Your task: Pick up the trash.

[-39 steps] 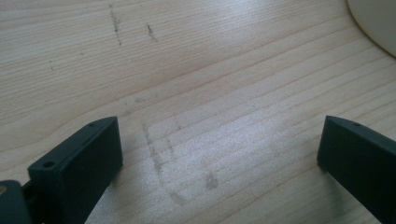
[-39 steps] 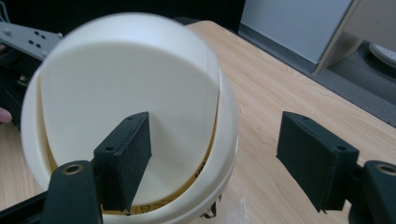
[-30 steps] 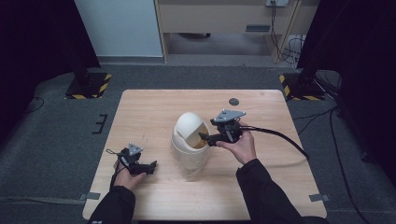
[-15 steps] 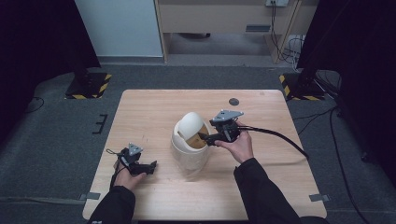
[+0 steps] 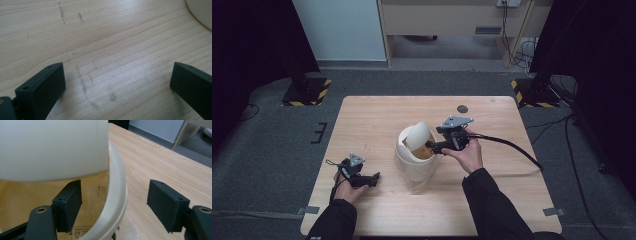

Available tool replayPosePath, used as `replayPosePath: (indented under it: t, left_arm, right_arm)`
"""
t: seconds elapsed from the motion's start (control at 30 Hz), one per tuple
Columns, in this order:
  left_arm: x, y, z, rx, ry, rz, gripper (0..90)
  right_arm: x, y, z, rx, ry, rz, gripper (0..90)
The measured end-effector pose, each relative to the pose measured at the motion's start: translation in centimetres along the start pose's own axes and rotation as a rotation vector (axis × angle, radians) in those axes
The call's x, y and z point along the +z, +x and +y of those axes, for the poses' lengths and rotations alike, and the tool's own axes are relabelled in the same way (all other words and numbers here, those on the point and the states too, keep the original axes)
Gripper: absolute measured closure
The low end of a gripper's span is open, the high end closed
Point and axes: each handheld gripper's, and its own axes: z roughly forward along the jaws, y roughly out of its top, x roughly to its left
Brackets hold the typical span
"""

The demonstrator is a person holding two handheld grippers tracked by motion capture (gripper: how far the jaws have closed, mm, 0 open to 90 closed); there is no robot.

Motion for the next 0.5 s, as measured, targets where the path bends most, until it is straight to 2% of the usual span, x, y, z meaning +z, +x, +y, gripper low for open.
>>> replayPosePath:
  t: [0.23,0.5]
  left_arm:
    - [0.0,0.0,0.0,0.0,-0.001,0.001,0.0]
    - [0.0,0.0,0.0,0.0,0.0,0.001,0.0]
  right_arm:
    - [-0.8,0.0,-0.1,-0.027,0.011,-0.015,28.5]
    - [-3.4,-0.4,0.4,-0.033,-0.013,-0.029,28.0]
